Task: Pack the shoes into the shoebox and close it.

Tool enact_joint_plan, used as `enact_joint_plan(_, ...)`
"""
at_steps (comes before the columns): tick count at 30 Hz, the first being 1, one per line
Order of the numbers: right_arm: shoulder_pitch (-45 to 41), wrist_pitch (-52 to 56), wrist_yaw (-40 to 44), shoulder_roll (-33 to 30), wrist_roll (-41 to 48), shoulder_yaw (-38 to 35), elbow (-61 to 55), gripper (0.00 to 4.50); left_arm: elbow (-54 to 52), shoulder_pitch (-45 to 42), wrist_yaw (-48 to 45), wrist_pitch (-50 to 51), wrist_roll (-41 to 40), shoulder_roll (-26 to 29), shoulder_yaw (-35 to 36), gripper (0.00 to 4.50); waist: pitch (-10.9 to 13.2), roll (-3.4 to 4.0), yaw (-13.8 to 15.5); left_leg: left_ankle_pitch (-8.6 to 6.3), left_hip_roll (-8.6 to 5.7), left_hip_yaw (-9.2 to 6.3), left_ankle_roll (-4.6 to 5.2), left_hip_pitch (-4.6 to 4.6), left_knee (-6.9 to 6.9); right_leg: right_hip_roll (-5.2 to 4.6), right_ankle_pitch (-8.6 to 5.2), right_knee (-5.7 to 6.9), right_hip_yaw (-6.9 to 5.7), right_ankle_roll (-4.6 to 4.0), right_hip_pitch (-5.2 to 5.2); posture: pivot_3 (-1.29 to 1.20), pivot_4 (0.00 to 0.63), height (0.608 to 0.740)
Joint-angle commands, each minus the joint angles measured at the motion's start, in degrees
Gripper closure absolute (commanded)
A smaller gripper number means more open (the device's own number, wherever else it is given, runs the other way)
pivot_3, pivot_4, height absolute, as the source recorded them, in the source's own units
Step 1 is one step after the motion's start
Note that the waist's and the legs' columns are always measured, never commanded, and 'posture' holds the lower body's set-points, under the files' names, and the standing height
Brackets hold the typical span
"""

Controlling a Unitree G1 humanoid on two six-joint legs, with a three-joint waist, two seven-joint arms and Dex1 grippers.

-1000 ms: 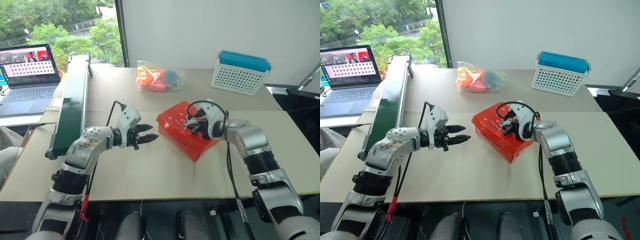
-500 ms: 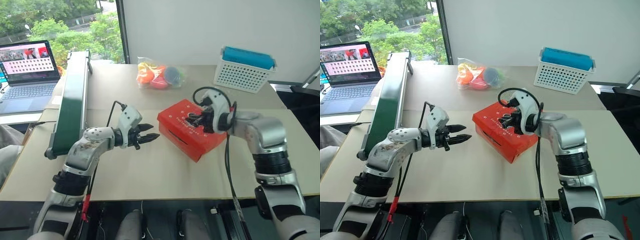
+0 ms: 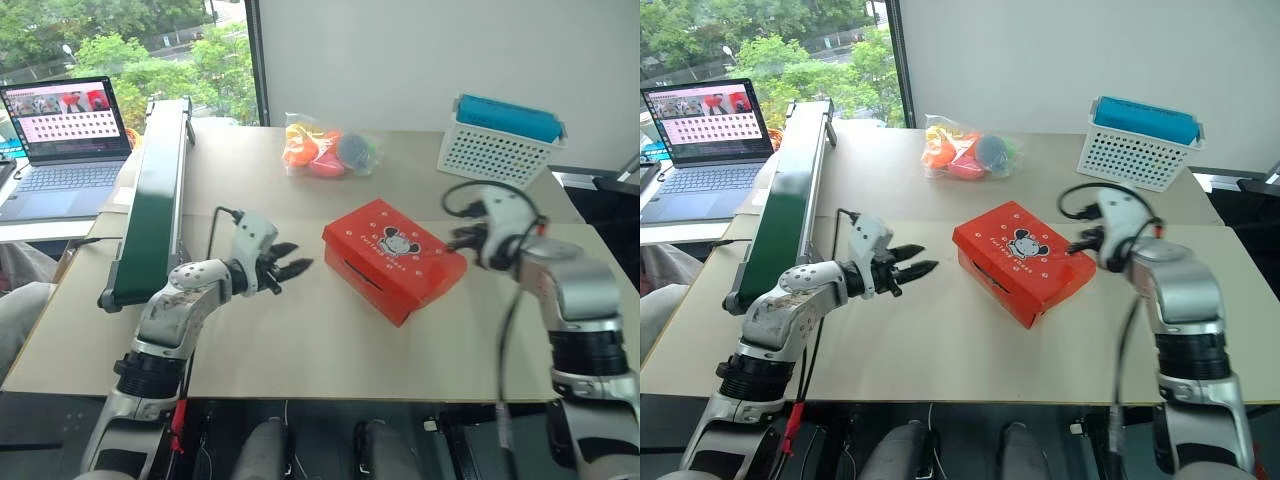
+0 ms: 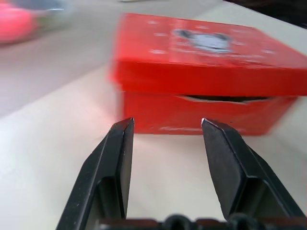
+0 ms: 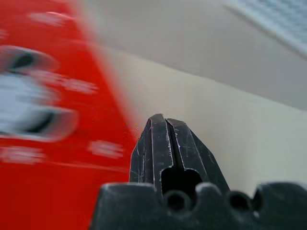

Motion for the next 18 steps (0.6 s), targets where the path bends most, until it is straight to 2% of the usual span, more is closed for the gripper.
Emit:
enact_joint_plan(1,3.4,-6.7,-2.5,-2.3,-3.0,-4.6,-2.5,4.48,0.2,0.7,10.2,-3.9,2.7,-4.0,4.1,2.12,0.0,-0.01,-0.2,0.00,0.00,0.01,0.00,0.00,0.00,0.00,0.01,-0.01,0.02,0.00,0.00,0.00,0.150,0.699)
enact_joint_plan(6,8.5,-11.1,-6.3,-2.0,-4.6,-10.2,-4.3,4.48,-0.4,3.5,22.7,-6.9,6.7,-9.2,7.8,2.12,0.0,-0.01,-0.3,0.01,0.05,0.02,0.00,0.08,0.01,0.02,0.01,0.04,0.05,-0.01,0.04,0.00,0.150,0.699)
enact_joint_plan(13,10.9,-17.5,-10.0,-0.2,-6.2,-13.1,-4.0,4.48,-2.4,5.1,26.8,-7.2,6.6,-12.5,9.0,2.12,0.0,-0.01,-0.1,0.02,0.05,0.02,0.01,0.06,0.04,0.03,0.01,0.01,0.06,0.00,0.04,0.00,0.150,0.699)
enact_joint_plan(18,14.5,-23.2,-10.8,1.4,-6.1,-14.3,-2.7,4.48,-2.5,5.3,27.6,-7.7,6.7,-12.5,9.4,2.12,0.0,-0.02,-0.1,0.01,0.03,0.03,0.02,0.03,0.04,0.03,0.00,0.00,0.06,0.01,0.04,0.00,0.150,0.699)
